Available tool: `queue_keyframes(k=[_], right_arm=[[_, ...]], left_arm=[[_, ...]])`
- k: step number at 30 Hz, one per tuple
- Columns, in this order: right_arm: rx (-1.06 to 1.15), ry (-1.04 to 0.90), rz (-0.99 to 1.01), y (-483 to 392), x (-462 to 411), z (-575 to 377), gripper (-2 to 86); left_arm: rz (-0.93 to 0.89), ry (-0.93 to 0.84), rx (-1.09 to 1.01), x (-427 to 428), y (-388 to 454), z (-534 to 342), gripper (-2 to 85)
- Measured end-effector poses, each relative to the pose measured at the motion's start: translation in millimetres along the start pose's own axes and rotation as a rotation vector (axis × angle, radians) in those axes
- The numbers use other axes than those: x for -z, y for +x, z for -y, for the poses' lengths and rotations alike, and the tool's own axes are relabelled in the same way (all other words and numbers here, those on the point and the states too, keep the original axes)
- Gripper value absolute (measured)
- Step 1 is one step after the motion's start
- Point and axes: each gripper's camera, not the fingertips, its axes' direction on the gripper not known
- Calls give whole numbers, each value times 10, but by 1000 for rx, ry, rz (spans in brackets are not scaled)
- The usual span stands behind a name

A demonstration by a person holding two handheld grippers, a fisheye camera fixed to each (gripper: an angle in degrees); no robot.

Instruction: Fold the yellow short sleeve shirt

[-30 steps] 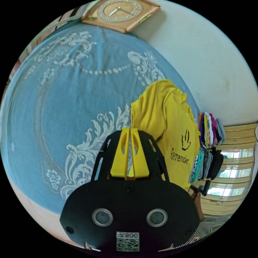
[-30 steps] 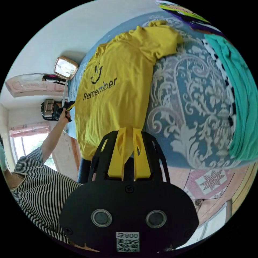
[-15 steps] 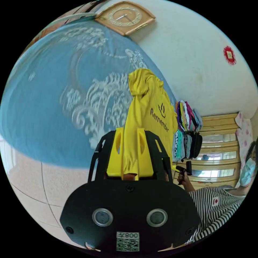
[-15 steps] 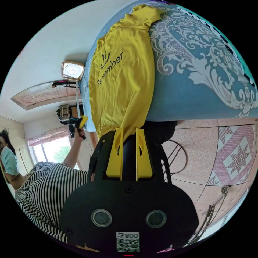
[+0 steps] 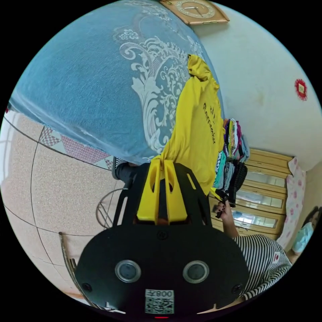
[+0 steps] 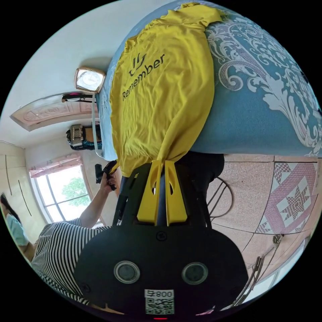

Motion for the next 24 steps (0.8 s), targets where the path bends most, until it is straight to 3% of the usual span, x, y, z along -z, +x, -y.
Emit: queue_keyframes(k=[8,14,21,24], right_arm=[[140,134,222,31,859,-622,6],[208,182,131,38,1616,-1006,2],[187,128,63,241,1667,-1233,2],[117,90,4,518,1425,-1218,1]], left_arm=[[-314,89,-153,1395,236,-559,19],[-417,85,-236,2084,451,-996,18],[-469,68,-137,2106,33,-1469,20],[-369,27,-16,1830,-447,-1567,23]])
